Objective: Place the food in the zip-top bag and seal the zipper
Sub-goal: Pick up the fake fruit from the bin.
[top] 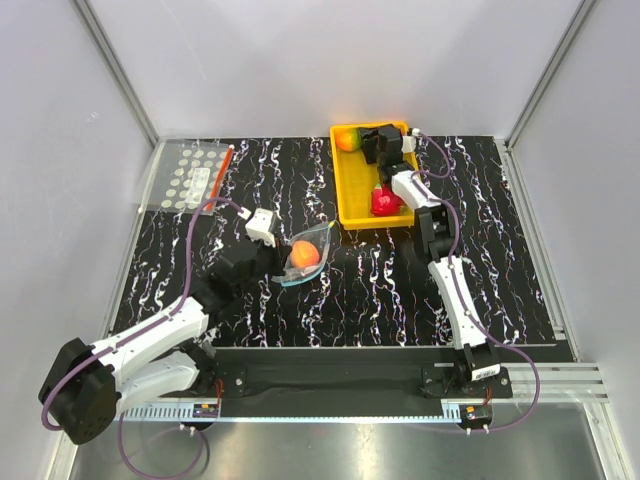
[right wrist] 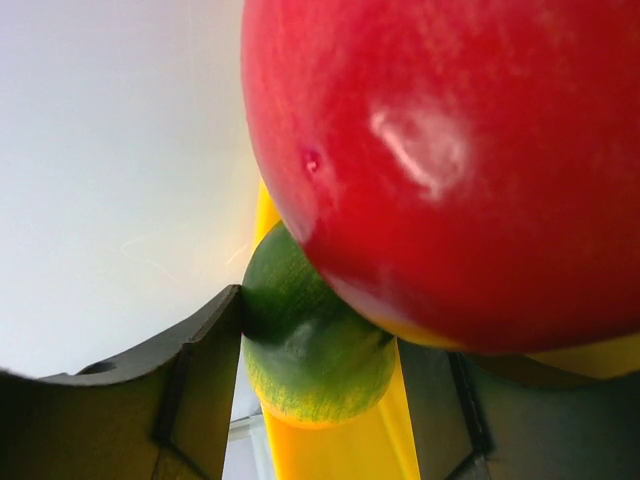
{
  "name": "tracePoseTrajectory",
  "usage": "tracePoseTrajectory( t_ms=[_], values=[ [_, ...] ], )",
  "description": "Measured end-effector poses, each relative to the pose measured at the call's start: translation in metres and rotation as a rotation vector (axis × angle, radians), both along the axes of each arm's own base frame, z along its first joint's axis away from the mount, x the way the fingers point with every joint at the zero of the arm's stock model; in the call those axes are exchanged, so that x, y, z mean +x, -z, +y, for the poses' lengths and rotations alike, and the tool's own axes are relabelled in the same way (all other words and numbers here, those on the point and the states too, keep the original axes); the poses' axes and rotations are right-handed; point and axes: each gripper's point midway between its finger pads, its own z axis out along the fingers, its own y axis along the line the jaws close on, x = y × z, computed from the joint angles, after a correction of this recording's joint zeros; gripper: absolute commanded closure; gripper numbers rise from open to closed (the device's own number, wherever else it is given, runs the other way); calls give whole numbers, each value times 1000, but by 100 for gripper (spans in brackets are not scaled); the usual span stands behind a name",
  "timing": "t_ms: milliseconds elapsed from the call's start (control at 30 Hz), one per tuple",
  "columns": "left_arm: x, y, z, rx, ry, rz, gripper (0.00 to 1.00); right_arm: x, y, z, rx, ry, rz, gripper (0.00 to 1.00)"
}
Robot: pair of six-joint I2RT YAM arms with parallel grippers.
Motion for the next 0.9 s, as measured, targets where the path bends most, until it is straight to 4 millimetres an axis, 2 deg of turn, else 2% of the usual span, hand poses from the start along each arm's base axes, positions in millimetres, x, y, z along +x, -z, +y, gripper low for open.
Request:
tracePoseTrajectory(
  t_ms=[33, 167, 333, 433, 633, 733, 900],
  values=[
    [0, 0, 0, -1, 0, 0, 100, -1, 1, 0, -5, -3, -8, 66],
    [0, 0, 0, 0, 0, 0, 100, -9, 3, -1, -27, -17, -23, 72],
    [0, 0, 0, 0, 0, 0, 100, -30, 1, -2, -51, -44, -45, 74],
    [0, 0, 0, -1, 0, -1, 100, -39, -7, -1, -74, -72, -86, 75],
    [0, -2, 0, -2, 0, -4, 100, -57, -50, 1, -99, -114, -211, 78],
    [0, -1, 0, 2, 1, -7, 100, -66, -77, 1, -119, -129, -272, 80],
    [0, -1, 1, 9, 3, -11, 100, -92, -126, -1, -180, -145, -350, 90]
  ],
)
